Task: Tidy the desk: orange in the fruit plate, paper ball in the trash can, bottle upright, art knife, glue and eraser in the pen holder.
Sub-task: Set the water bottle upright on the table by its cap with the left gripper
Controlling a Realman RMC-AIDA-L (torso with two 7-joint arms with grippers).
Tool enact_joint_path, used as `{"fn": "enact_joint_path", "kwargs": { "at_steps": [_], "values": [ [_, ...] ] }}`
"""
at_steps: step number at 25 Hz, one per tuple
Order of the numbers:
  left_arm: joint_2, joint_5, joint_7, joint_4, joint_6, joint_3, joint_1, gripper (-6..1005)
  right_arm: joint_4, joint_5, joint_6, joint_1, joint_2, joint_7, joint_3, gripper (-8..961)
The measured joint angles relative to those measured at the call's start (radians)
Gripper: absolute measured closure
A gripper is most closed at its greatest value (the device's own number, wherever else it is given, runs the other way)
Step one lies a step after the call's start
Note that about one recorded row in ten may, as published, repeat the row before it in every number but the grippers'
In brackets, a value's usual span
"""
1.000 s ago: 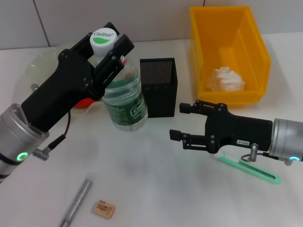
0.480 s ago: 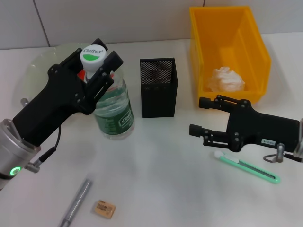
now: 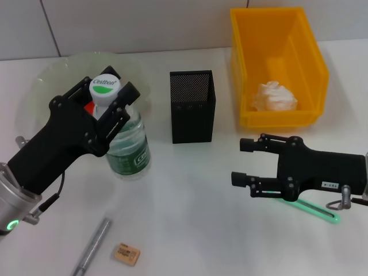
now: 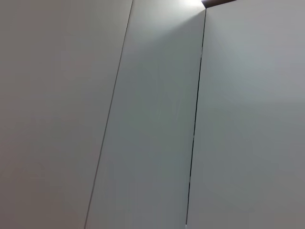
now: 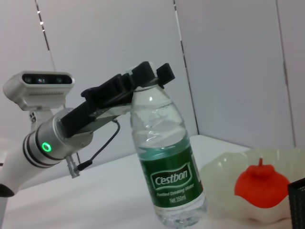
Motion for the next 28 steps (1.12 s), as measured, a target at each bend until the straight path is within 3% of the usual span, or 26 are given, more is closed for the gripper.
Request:
{"fn": "enact_joint_path", "kwargs": {
  "at_steps": [15, 28],
  "values": [
    [0.005, 0.001, 0.092, -0.070, 0.003, -0.011, 0.013, 472, -0.012, -0.030, -0.005, 0.011, 0.001, 0.017, -0.003, 186],
    [0.022, 0.000, 0.120, -0.125, 0.000, -0.084, 0.015, 464, -0.003, -0.042, -0.007, 0.025, 0.005, 0.026, -0.018, 186]
  ]
}}
